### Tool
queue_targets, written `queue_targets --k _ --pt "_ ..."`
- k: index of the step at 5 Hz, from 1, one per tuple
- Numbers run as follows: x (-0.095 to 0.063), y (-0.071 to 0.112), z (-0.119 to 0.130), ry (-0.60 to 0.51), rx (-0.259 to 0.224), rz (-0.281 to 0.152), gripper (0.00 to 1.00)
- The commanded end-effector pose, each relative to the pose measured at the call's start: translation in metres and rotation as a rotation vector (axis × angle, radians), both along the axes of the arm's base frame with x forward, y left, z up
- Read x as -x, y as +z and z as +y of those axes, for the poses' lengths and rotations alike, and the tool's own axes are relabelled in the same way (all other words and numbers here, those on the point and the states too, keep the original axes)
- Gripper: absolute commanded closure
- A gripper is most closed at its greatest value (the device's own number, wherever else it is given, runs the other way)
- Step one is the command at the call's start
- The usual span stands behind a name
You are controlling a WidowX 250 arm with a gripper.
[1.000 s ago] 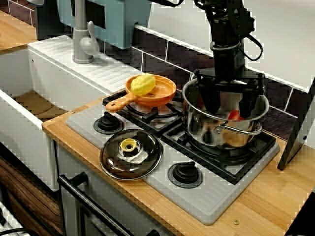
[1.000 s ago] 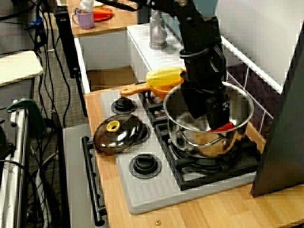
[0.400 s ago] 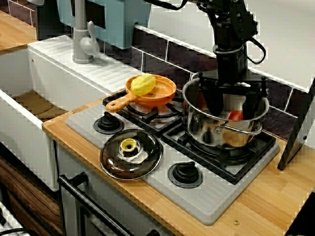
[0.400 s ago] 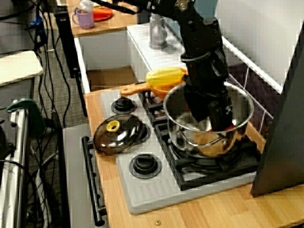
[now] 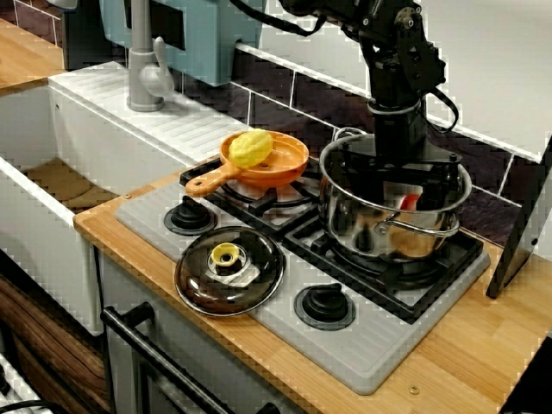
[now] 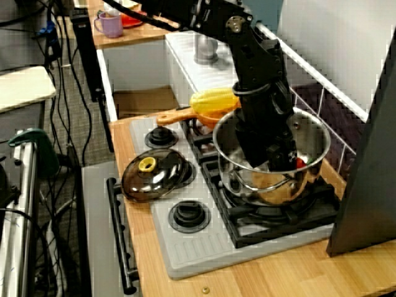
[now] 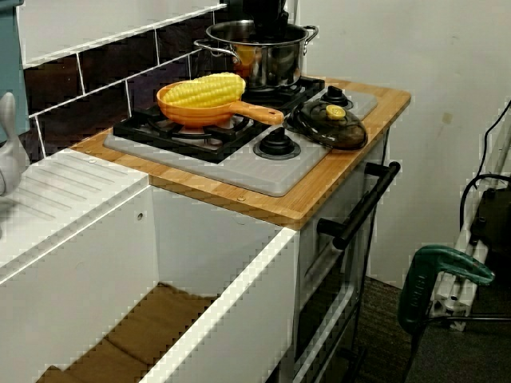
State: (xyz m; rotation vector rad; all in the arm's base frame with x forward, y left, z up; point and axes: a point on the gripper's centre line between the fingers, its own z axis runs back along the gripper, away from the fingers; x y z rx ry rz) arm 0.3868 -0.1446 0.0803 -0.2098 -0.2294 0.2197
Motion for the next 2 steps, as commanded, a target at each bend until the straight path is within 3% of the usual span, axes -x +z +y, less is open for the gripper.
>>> queue_targets --k 1,2 --pt "-0.0011 0.0053 0.0013 0.007 0.001 -0.022 0.0" --pt "-0.0021 0.0017 0.0029 0.017 -0.006 -0.016 0.0"
